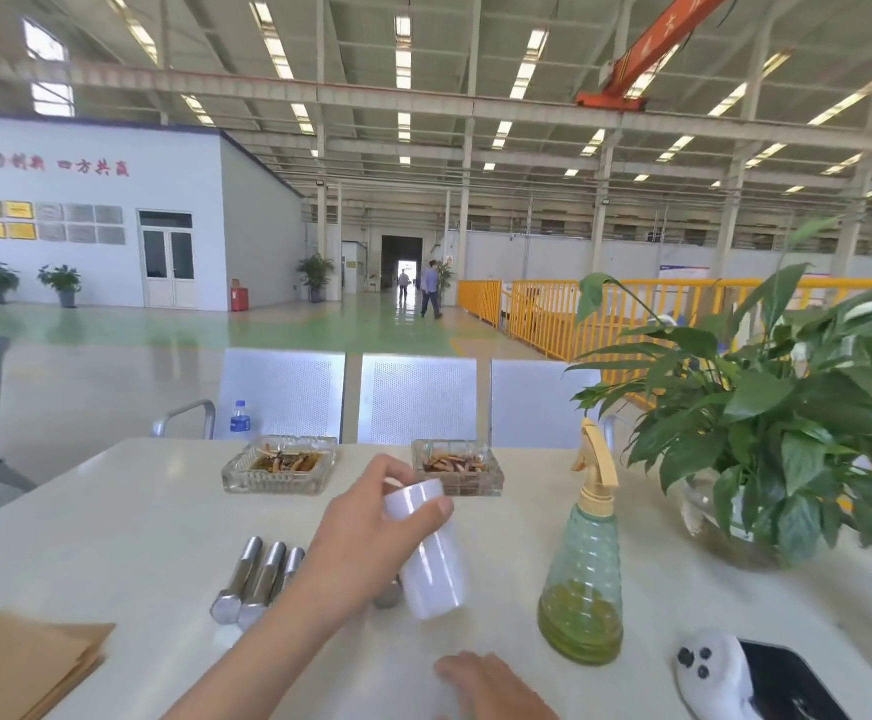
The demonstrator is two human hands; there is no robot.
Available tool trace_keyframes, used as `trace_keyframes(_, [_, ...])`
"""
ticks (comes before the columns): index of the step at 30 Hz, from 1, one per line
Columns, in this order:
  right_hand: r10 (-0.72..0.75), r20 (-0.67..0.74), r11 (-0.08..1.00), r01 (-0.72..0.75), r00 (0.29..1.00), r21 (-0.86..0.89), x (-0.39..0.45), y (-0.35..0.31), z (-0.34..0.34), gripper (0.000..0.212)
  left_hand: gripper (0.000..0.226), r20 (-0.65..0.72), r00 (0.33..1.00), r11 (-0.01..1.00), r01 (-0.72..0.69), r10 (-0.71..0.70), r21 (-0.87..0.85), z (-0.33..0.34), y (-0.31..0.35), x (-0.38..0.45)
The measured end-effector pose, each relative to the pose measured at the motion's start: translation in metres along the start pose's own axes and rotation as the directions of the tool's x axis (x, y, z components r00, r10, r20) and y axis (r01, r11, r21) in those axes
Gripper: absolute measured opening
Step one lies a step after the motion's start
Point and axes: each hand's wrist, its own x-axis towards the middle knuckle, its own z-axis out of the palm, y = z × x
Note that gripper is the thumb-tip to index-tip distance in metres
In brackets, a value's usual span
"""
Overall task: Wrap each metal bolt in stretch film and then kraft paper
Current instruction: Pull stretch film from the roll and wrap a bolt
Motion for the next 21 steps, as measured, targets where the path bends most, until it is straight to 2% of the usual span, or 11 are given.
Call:
trace_keyframes(1, [0.003, 0.033, 0.994, -0.007, 0.999, 0.107, -0.008, 0.018, -0.014, 0.065, 0.053, -0.002, 0.999, 0.998, 0.053, -0.053, -0.015, -0.012, -0.009, -0.011])
trace_keyframes(2, [0.107, 0.056, 0.974, -0.116, 0.993, 0.193, -0.009, 0.007, -0.027, 0.038, 0.056, 0.001, 0.993, 0.993, 0.114, -0.114, -0.041, -0.022, -0.019, -0.021])
trace_keyframes(3, [0.125, -0.037, 0.980, -0.117, 0.991, 0.163, -0.011, 0.008, -0.028, 0.031, 0.057, 0.014, 0.987, 0.983, 0.163, -0.162, -0.086, -0.030, -0.029, -0.030])
trace_keyframes(4, [0.164, -0.098, 0.956, -0.133, 0.982, 0.263, -0.014, 0.005, -0.026, 0.024, 0.058, 0.041, 0.979, 0.970, 0.202, -0.198, -0.137, -0.037, -0.037, -0.038])
trace_keyframes(6, [0.181, -0.093, 0.920, -0.136, 0.979, 0.367, -0.009, -0.004, -0.015, 0.018, 0.064, 0.106, 0.968, 0.947, 0.247, -0.229, -0.205, -0.045, -0.050, -0.049])
trace_keyframes(8, [0.218, -0.003, 0.868, -0.192, 0.976, 0.458, 0.000, -0.025, -0.002, 0.014, 0.075, 0.153, 0.961, 0.928, 0.264, -0.231, -0.263, -0.045, -0.059, -0.055])
trace_keyframes(13, [0.199, 0.179, 0.853, -0.260, 0.964, 0.453, 0.022, -0.045, 0.015, 0.021, 0.078, 0.249, 0.948, 0.862, 0.289, -0.198, -0.417, -0.039, -0.063, -0.056])
trace_keyframes(15, [0.187, 0.206, 0.852, -0.263, 0.961, 0.452, 0.029, -0.044, 0.017, 0.018, 0.073, 0.258, 0.951, 0.862, 0.272, -0.172, -0.428, -0.040, -0.068, -0.055])
trace_keyframes(19, [0.163, 0.261, 0.834, -0.274, 0.952, 0.479, 0.038, -0.042, 0.018, 0.012, 0.046, 0.257, 0.949, 0.825, 0.289, -0.182, -0.485, -0.044, -0.076, -0.049])
trace_keyframes(21, [0.127, 0.267, 0.839, -0.247, 0.955, 0.485, 0.036, -0.041, 0.019, 0.030, 0.045, 0.227, 0.959, 0.812, 0.268, -0.172, -0.518, -0.044, -0.078, -0.048])
